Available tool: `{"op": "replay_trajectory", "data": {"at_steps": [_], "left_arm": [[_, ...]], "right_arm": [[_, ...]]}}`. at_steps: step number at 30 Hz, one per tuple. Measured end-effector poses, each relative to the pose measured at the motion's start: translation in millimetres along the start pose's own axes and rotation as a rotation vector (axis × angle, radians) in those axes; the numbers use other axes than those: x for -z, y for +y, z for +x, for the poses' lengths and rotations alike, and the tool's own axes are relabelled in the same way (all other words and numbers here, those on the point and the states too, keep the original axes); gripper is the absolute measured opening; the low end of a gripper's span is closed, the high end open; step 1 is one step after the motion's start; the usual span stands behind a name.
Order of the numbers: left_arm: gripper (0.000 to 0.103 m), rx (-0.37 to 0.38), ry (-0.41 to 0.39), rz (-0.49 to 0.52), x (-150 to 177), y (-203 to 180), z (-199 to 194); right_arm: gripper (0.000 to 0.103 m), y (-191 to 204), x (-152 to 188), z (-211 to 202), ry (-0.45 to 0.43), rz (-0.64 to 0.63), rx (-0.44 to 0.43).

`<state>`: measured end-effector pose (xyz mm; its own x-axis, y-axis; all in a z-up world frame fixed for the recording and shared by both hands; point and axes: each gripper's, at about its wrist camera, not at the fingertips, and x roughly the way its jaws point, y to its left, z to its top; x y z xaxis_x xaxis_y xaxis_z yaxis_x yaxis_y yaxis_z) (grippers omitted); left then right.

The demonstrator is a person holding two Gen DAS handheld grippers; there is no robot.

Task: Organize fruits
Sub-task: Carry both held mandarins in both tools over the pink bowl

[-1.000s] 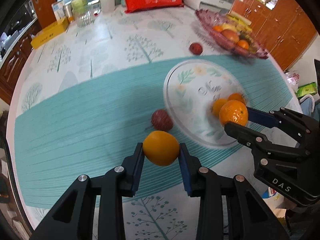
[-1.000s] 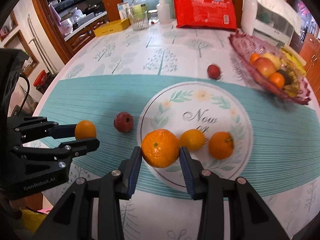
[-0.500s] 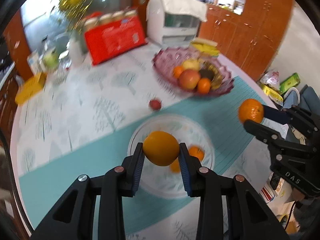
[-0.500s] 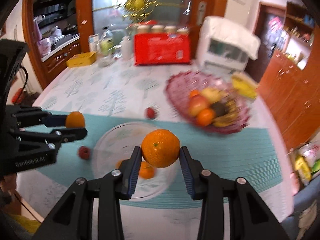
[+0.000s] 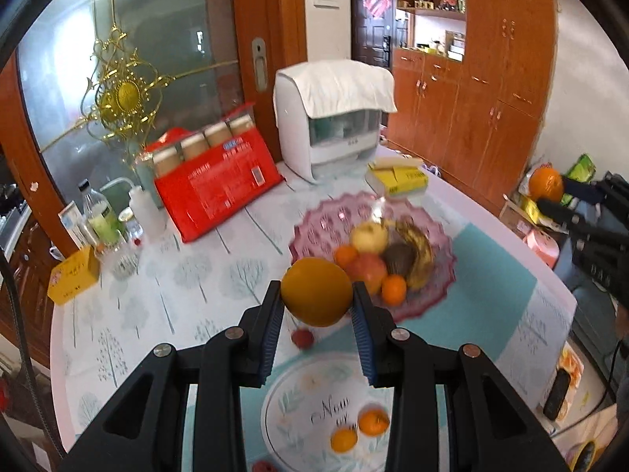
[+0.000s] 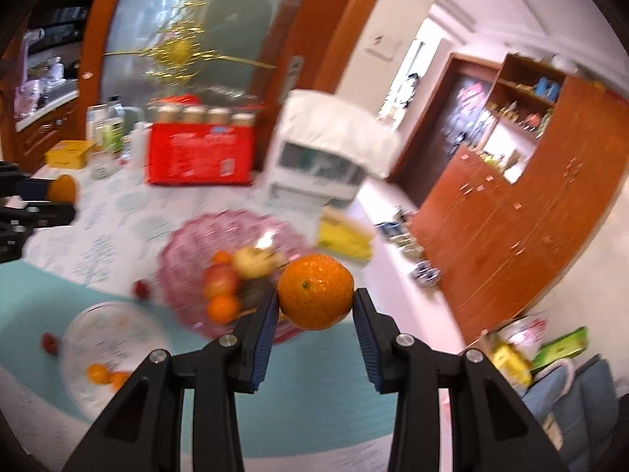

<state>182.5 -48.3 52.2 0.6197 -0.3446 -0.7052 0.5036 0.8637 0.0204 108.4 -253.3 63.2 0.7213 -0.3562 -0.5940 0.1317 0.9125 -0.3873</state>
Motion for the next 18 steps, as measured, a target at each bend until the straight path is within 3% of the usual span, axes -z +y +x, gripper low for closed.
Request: {"op": "replay_trajectory", "data": {"at_steps": [4,8,13,18], "left_arm": [[0.033,-0.024,-0.001,-0.025,-23,2,10],[0.033,-0.046,0.020,-0.064,-48,2,30],[0.033,-0.078,0.043,-0.090,-67,-6,58],[0.033,-0.115,0.103,-0.135,-76,-17,101]], "right_arm": [[0.039,-31,-23,25,-0.009,0.013,0.041],[0.039,-47,-42,49,-0.005,0.039,0.013],[0.039,-52,-60,83,0.015,0.076,-0.089],[0.039,-47,-66,126,0.053,0.119,-0.245]]}}
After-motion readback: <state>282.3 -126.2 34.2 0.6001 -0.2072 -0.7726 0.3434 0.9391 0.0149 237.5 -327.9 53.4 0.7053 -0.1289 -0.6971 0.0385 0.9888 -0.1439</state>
